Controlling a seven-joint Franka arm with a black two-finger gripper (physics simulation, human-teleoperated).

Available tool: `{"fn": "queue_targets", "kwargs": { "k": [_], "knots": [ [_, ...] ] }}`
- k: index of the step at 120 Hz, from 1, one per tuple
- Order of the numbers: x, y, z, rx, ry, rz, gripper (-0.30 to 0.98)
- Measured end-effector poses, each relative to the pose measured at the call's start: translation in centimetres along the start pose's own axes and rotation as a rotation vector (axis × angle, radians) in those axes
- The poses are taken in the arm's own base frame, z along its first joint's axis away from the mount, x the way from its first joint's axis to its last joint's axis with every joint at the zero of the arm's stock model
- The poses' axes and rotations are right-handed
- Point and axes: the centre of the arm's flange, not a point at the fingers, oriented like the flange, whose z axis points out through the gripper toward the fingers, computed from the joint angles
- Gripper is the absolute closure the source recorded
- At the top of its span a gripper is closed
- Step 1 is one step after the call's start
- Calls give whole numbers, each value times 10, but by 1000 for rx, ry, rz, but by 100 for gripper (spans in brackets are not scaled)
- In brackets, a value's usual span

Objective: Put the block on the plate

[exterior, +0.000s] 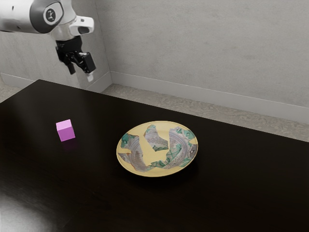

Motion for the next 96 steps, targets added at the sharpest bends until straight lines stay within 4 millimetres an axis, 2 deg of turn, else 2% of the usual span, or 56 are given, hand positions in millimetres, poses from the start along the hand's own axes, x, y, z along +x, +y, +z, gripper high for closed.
{"fn": "queue_targets", "kwargs": {
  "k": [35, 54, 72, 91, 96],
  "knots": [
    [0, -2, 4, 1, -4, -6, 0],
    [-21, -11, 31, -28, -99, -32, 0],
    [-39, -51, 49, -2, -179, -23, 0],
    [-46, -114, 94, 4, -215, 44, 0],
    [-43, -125, 104, 6, -218, 75, 0]
  ]
}}
